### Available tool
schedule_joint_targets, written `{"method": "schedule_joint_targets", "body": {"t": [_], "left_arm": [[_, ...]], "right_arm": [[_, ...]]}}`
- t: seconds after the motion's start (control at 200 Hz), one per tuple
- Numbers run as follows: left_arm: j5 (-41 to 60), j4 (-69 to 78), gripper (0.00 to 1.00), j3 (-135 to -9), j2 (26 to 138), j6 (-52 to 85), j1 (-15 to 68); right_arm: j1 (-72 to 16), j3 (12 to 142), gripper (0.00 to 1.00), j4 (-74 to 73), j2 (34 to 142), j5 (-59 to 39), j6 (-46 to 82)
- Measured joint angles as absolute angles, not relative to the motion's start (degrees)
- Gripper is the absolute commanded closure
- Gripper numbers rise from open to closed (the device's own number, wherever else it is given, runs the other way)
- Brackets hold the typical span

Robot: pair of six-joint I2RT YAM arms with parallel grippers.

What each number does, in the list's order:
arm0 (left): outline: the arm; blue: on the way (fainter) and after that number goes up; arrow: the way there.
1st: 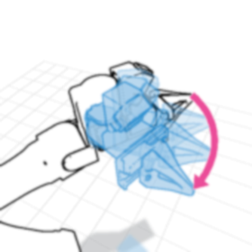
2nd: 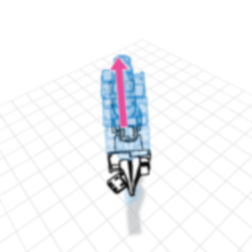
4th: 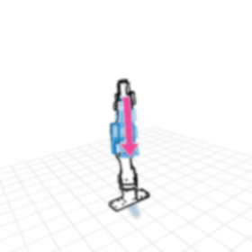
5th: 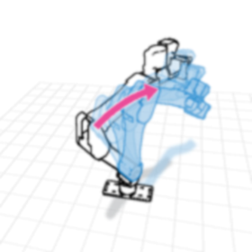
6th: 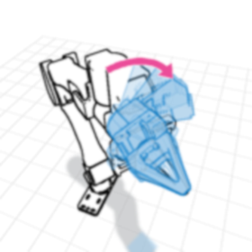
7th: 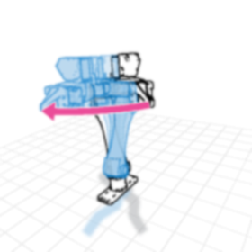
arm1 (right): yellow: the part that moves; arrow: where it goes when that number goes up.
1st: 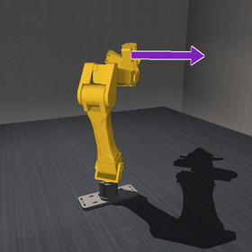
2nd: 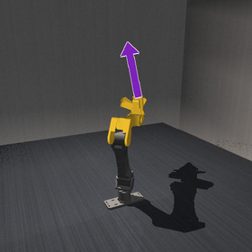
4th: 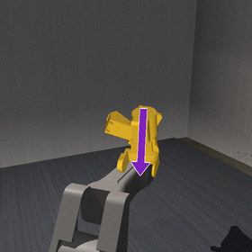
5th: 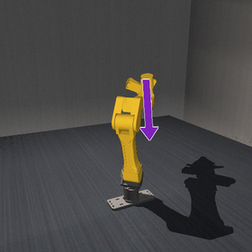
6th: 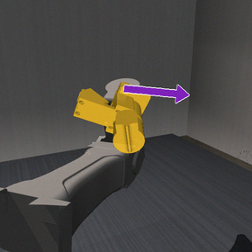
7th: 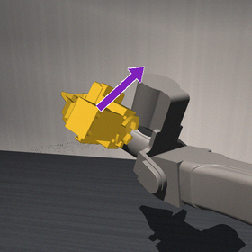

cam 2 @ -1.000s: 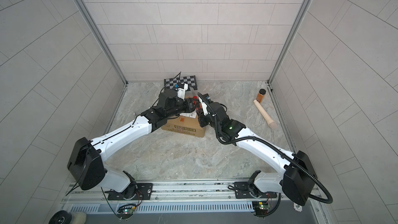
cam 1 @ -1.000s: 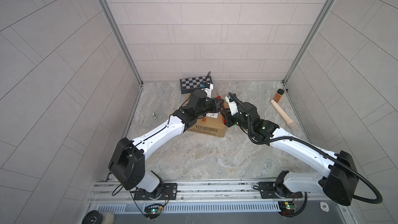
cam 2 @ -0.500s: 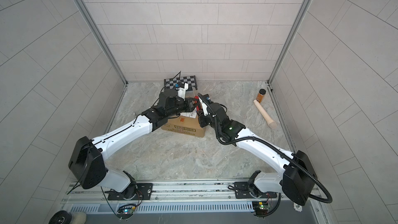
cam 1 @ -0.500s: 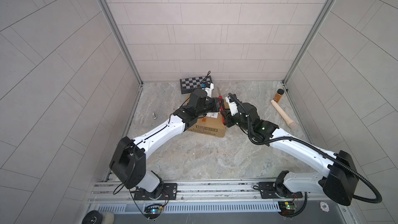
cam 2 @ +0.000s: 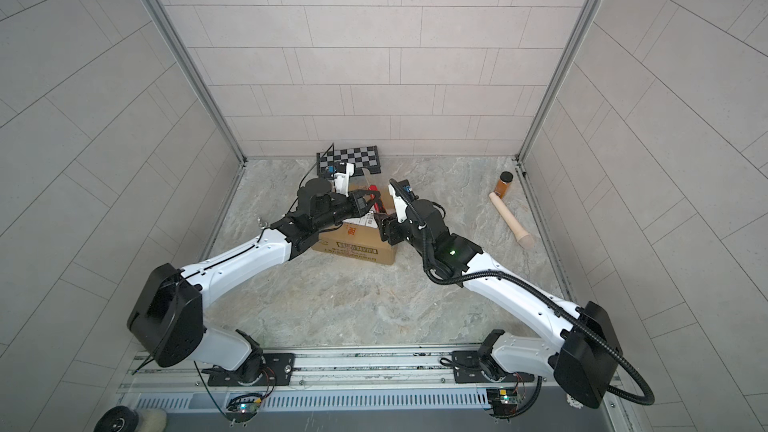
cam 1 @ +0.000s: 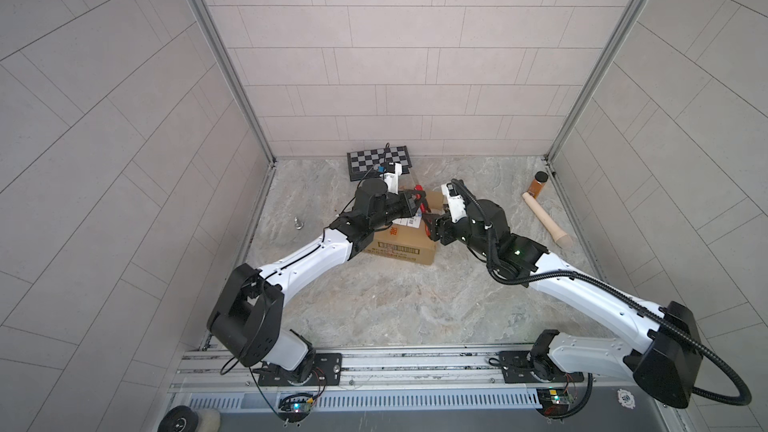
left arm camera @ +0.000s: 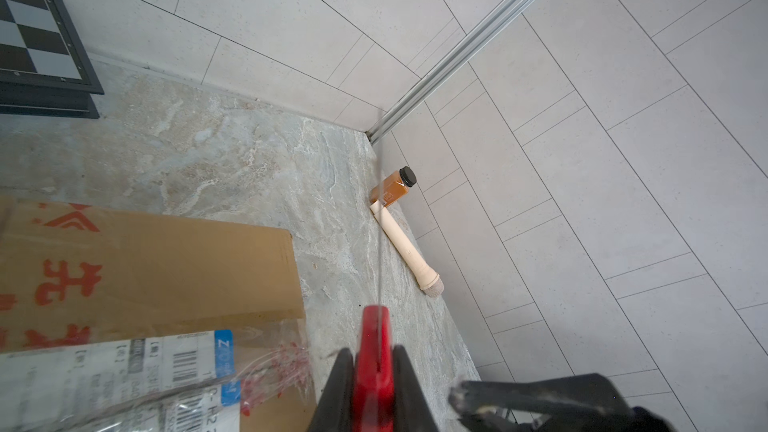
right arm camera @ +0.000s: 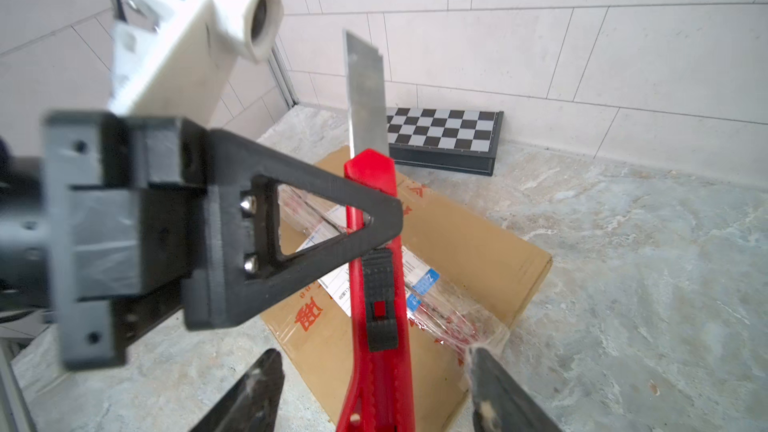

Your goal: Unpack the express box

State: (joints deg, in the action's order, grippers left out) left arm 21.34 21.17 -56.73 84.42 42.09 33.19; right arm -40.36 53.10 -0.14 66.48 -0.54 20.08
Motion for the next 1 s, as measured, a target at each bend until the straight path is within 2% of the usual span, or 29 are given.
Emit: {"method": "schedule_joint_targets", "body": {"t": [0.115, 0.235, 0.461, 0.791, 1.001], "left_arm": [[24.3, 31.4, 1.0, -51.3, 82.8, 44.3, 30.5], [27.9, 44.6, 1.0, -46.5, 82.7, 48.9, 26.8], [33.0, 65.8, 1.0, -44.7, 84.6, 58.2, 23.7], [36.0, 73.1, 1.0, -44.7, 84.6, 62.0, 23.7], [36.1, 74.0, 1.0, -44.7, 83.4, 62.7, 23.7]], "right_arm": [[-38.0, 49.4, 0.14, -4.7, 61.2, -4.2, 22.5], [-32.3, 43.7, 0.12, -14.8, 57.7, -11.1, 29.1], [-28.7, 39.2, 0.13, -33.6, 62.8, -21.4, 41.7], [-28.8, 40.6, 0.19, -59.3, 76.1, -29.5, 56.1], [-28.9, 42.2, 0.24, -66.2, 80.3, -31.7, 60.5]]}}
